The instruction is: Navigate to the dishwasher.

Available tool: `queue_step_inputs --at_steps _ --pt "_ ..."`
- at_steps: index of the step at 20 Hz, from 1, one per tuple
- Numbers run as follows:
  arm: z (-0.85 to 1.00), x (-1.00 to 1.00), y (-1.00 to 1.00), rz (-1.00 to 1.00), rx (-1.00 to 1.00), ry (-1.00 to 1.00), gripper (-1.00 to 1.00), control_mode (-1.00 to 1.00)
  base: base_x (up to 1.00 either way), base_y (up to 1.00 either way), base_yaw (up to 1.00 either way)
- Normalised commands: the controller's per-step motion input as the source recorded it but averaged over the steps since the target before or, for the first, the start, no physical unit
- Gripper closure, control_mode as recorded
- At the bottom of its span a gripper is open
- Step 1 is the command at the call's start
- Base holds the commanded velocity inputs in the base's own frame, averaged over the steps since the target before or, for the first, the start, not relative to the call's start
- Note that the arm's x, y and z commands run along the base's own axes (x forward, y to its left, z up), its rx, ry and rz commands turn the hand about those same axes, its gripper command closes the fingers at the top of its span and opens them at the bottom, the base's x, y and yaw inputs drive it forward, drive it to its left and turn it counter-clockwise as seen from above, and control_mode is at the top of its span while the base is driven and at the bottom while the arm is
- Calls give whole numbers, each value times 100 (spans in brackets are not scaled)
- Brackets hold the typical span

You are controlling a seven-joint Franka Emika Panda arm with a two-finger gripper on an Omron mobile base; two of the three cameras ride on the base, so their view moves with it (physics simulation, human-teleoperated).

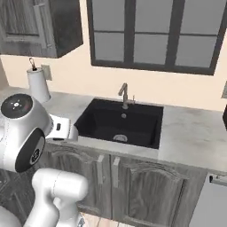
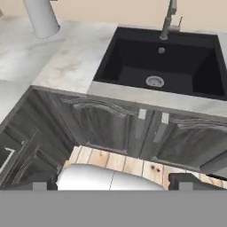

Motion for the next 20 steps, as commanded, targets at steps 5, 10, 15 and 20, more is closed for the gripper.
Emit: queue_step_inputs --at_steps 5,10,15,20 --pt "0 0 0 0 0 0 -100 100 9 -82 -61" --pt "0 0 0 0 0 0 -100 100 31 -100 -25" --pt "0 0 0 0 0 0 -100 100 45 -100 -4" --pt "0 0 0 0 0 0 -100 100 70 -100 3"
